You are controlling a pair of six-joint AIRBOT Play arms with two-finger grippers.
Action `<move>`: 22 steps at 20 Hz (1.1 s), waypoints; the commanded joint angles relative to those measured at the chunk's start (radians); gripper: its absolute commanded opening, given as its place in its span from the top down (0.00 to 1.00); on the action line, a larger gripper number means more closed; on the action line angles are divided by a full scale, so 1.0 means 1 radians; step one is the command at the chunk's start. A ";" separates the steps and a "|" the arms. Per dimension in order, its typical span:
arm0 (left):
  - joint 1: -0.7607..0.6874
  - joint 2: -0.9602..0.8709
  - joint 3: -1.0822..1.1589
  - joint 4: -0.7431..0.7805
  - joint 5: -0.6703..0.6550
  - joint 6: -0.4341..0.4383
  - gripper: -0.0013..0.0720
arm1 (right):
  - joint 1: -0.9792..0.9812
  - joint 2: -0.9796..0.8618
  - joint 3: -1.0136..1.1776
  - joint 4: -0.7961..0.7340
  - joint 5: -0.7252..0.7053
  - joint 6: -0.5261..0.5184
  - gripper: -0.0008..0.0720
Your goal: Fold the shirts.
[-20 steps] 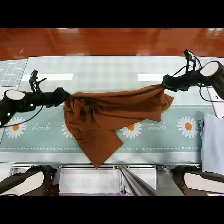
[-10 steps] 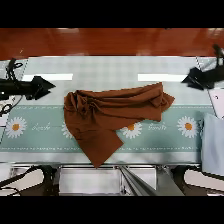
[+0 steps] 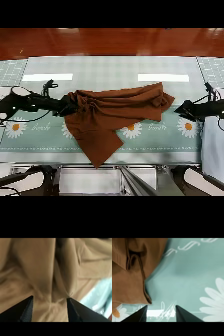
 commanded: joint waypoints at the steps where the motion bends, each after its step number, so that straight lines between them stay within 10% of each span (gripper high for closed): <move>1: -0.077 -0.048 0.012 -0.036 0.142 0.020 0.29 | -0.004 0.013 -0.035 0.011 0.006 -0.016 0.42; 4: -0.113 -0.097 0.062 -0.036 0.157 0.020 0.32 | -0.002 0.011 -0.035 0.021 0.019 -0.017 0.42; 6: -0.114 -0.119 0.102 -0.036 0.142 0.020 0.94 | -0.002 0.011 -0.036 0.020 0.037 -0.024 0.42; 22: -0.109 -0.119 0.164 -0.036 0.122 0.023 0.95 | 0.010 -0.159 -0.137 0.313 -0.018 -0.175 0.42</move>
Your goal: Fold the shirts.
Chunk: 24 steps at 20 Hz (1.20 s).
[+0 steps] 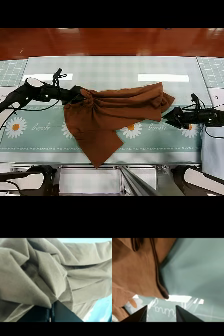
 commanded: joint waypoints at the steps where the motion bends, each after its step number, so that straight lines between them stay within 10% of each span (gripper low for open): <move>1: -0.001 0.000 0.001 0.000 -0.002 0.000 0.95 | 0.035 -0.050 -0.002 0.042 -0.047 -0.020 0.42; 5: -0.001 0.000 0.001 0.000 -0.004 0.000 0.95 | 0.150 -0.116 0.043 0.042 -0.113 -0.018 0.47; 8: -0.002 0.000 0.001 0.000 -0.012 0.000 0.95 | 0.180 -0.132 0.085 0.043 -0.108 -0.015 0.95; 14: 0.073 0.055 0.090 -0.011 -0.111 0.000 0.95 | 0.167 -0.010 0.330 -0.051 0.042 0.043 0.96; 24: 0.200 0.334 0.836 -0.145 -0.275 -0.025 0.95 | 0.164 0.094 1.488 -0.129 0.132 0.259 0.96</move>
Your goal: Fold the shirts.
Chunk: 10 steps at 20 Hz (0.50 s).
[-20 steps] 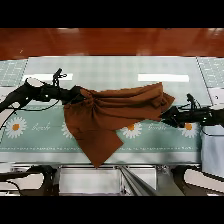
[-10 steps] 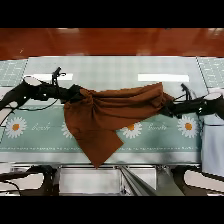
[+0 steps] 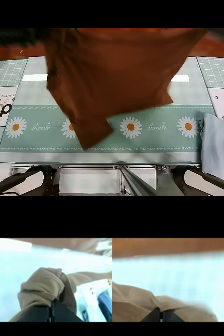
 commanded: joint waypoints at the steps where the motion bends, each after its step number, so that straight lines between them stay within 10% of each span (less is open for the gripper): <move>1: 0.043 0.105 0.257 -0.019 -0.081 -0.035 0.95 | -0.001 0.077 0.312 -0.071 -0.006 0.072 0.96; 10: 0.112 0.499 0.318 0.192 -0.243 -0.077 0.95 | -0.001 0.472 0.308 -0.322 0.050 0.080 0.96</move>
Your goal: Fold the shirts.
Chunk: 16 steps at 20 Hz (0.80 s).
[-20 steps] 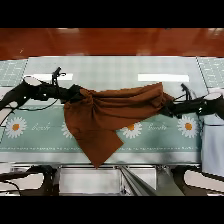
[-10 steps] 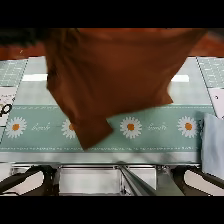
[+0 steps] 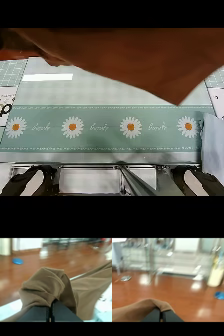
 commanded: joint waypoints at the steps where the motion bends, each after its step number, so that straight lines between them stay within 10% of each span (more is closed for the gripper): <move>1: 0.010 0.148 0.010 0.157 -0.071 -0.041 0.95 | -0.001 0.124 0.011 -0.123 0.073 0.026 0.96; 10: 0.010 0.221 -0.274 0.319 -0.134 -0.126 0.95 | -0.001 0.250 -0.371 -0.079 0.105 0.031 0.96; 16: 0.008 0.069 -0.792 0.157 0.212 0.023 0.95 | 0.000 0.126 -0.782 0.100 -0.116 -0.093 0.96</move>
